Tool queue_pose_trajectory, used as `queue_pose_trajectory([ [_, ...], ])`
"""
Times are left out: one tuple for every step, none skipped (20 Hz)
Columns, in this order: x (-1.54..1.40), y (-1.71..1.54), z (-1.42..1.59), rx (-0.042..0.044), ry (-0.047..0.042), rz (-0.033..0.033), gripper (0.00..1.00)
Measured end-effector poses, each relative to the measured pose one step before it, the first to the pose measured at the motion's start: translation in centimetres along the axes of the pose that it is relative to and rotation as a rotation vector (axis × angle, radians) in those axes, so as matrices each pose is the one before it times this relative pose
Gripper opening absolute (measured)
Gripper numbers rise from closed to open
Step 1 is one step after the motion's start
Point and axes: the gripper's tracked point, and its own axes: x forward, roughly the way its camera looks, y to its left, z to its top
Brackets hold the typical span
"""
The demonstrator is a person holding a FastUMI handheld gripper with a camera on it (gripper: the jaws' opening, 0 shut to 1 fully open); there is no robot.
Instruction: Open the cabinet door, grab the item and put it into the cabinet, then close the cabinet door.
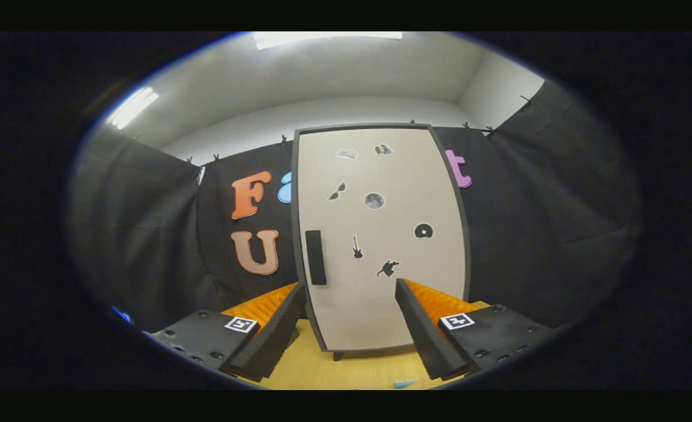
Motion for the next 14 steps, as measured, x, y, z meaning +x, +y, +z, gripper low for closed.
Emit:
queue_pose_trajectory([
  [1.192, 0.979, 0.353, 0.00452, 0.00274, 0.02710, 0.97],
  [1.306, 0.858, 0.443, 0.00076, -0.00228, 0.02640, 0.96],
  [1.542, 0.605, 0.354, -0.00674, 0.00094, 0.01441, 0.95],
  [1.880, 0.334, 0.023, -0.01719, 0.00857, 0.00110, 0.95],
  [1.744, 0.120, -0.330, -0.01768, 0.01613, -0.00407, 0.95],
  [1.795, 0.291, -0.305, -0.01328, 0.01358, -0.00347, 0.95],
  [1.796, 0.110, -0.314, -0.00799, 0.00915, -0.00153, 0.95],
  [1.619, 0.172, -0.431, -0.00378, 0.01414, -0.00011, 0.95],
  [1.533, 0.176, -0.372, 0.00616, 0.00949, 0.00221, 0.96],
  [1.451, 0.174, -0.377, 0.00645, 0.01466, -0.00122, 0.96],
  [1.359, -0.010, -0.562, 0.00280, 0.02224, -0.00187, 0.96],
  [1.221, -0.146, -0.523, 0.00435, 0.01877, -0.00873, 0.96],
  [1.104, -0.319, -0.324, 0.00140, 0.00653, -0.01204, 0.96],
  [0.818, -0.175, -0.187, -0.00045, 0.00519, -0.00969, 0.96],
])
